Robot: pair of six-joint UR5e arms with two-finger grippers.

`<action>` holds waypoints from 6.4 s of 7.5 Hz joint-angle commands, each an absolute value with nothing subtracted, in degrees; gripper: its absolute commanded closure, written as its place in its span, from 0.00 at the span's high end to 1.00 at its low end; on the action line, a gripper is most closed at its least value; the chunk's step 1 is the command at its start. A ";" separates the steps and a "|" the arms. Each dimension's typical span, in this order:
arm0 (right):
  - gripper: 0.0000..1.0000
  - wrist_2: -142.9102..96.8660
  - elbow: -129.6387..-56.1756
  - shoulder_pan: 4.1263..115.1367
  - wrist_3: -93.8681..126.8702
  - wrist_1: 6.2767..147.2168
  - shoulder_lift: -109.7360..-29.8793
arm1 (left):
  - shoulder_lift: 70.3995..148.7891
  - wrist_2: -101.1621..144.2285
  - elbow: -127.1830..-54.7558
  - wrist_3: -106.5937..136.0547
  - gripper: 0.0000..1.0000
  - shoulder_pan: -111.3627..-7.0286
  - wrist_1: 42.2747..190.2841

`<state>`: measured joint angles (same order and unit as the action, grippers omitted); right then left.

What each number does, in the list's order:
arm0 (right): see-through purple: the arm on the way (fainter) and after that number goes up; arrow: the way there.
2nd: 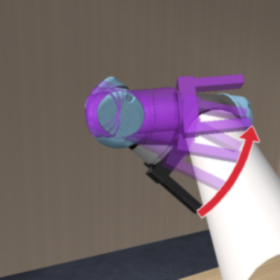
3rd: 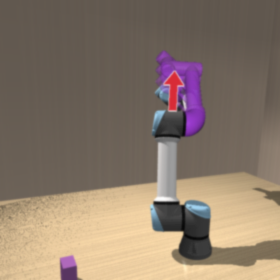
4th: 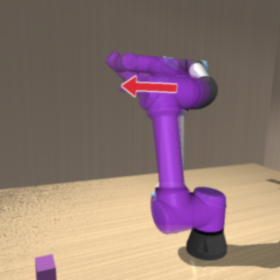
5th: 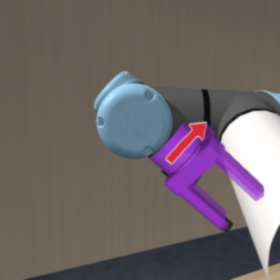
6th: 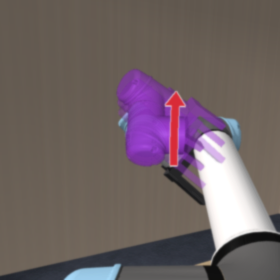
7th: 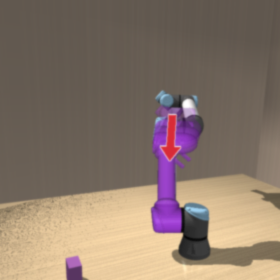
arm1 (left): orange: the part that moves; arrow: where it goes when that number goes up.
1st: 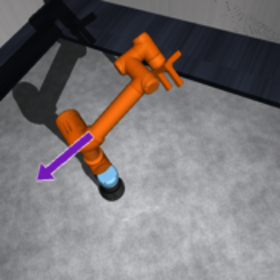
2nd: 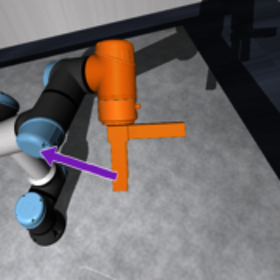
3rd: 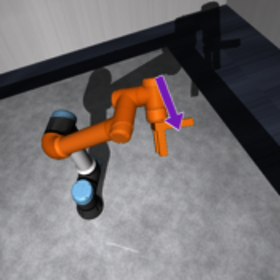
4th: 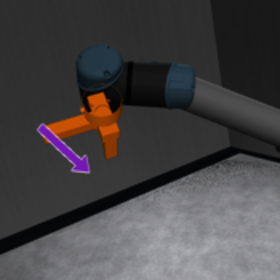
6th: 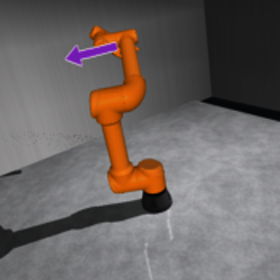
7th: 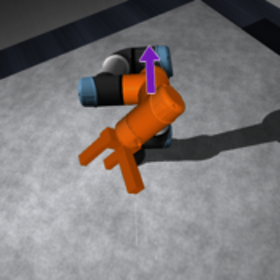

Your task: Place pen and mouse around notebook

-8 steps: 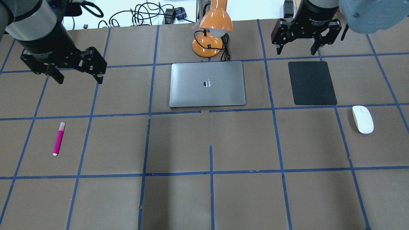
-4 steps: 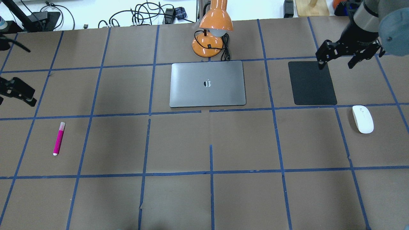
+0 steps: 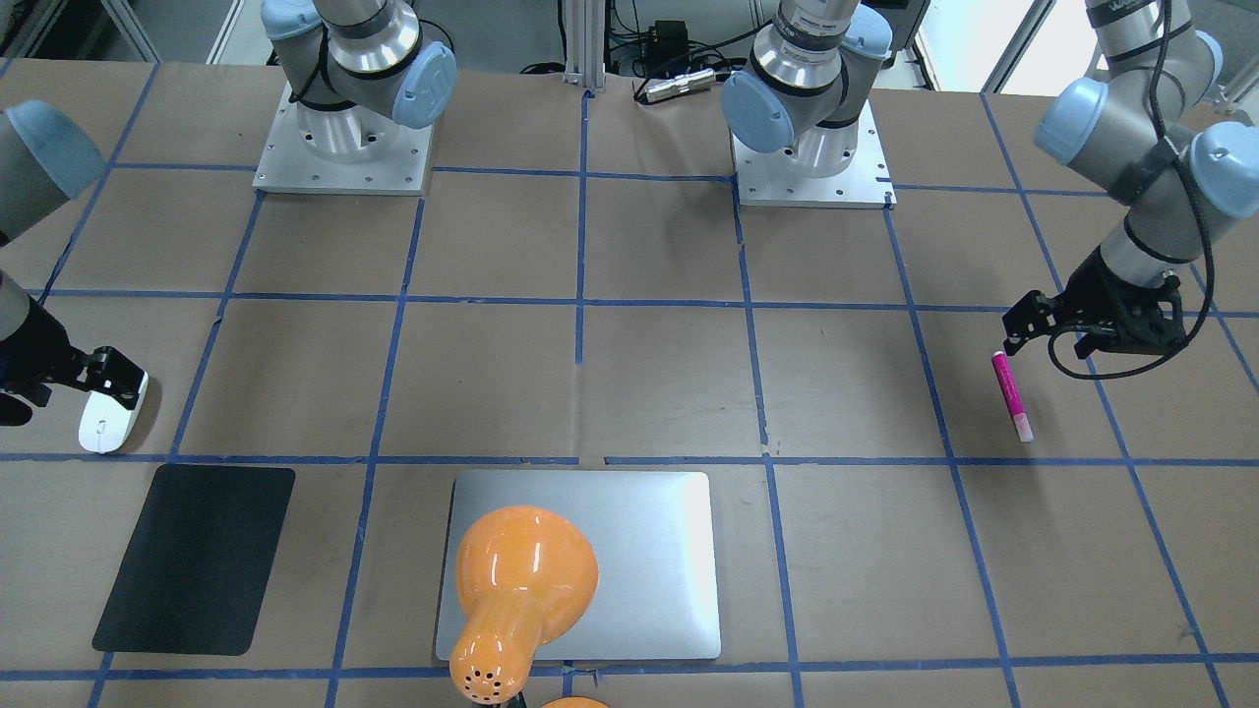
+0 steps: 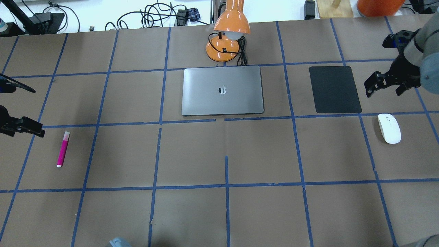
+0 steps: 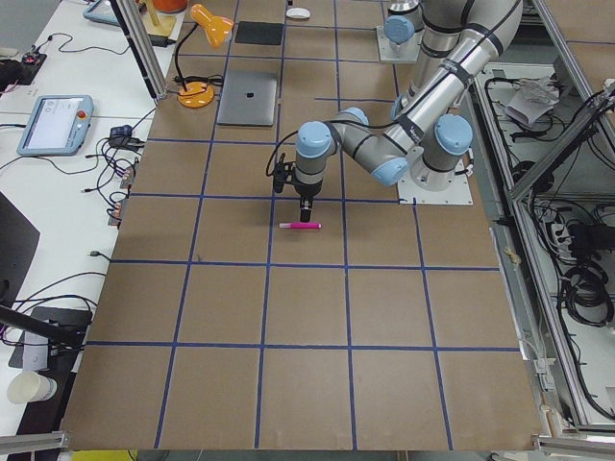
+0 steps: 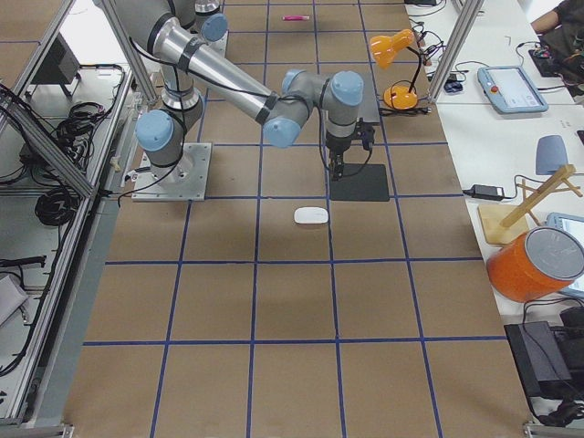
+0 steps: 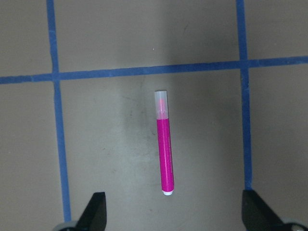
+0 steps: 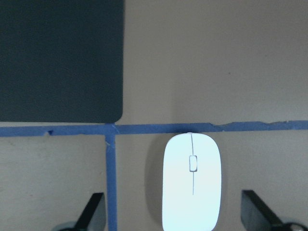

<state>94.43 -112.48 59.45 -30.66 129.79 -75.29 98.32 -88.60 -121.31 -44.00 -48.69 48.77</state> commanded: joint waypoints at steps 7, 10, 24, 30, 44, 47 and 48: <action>1.00 93.16 -114.43 56.78 -34.01 136.23 -68.03 | 106.88 -89.03 -122.26 -40.69 0.33 -48.43 41.31; 0.53 93.34 -114.35 56.78 -34.63 135.97 -68.03 | 106.61 -89.03 -122.34 -40.69 0.00 -48.43 41.31; 1.00 90.44 -87.89 75.67 -14.94 127.27 -53.35 | 103.16 -88.42 -110.83 90.24 0.00 -107.71 54.61; 1.00 90.35 -88.85 82.79 -11.16 101.68 -75.11 | 116.36 -87.27 -104.60 108.28 0.00 -116.54 46.40; 1.00 90.36 -84.55 92.64 -0.70 87.89 -86.92 | 94.60 -86.04 -98.29 26.81 1.00 -101.29 79.13; 1.00 90.88 -84.55 92.29 -0.79 87.20 -87.98 | 90.45 -86.83 -89.93 1.98 0.99 -90.38 89.64; 1.00 91.49 -84.81 92.29 -0.79 86.14 -87.89 | 89.83 -86.23 -89.13 1.67 1.00 -88.44 90.43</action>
<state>90.92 -84.55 92.41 -0.75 87.29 -87.89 91.01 -86.56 -91.01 5.55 -91.77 88.54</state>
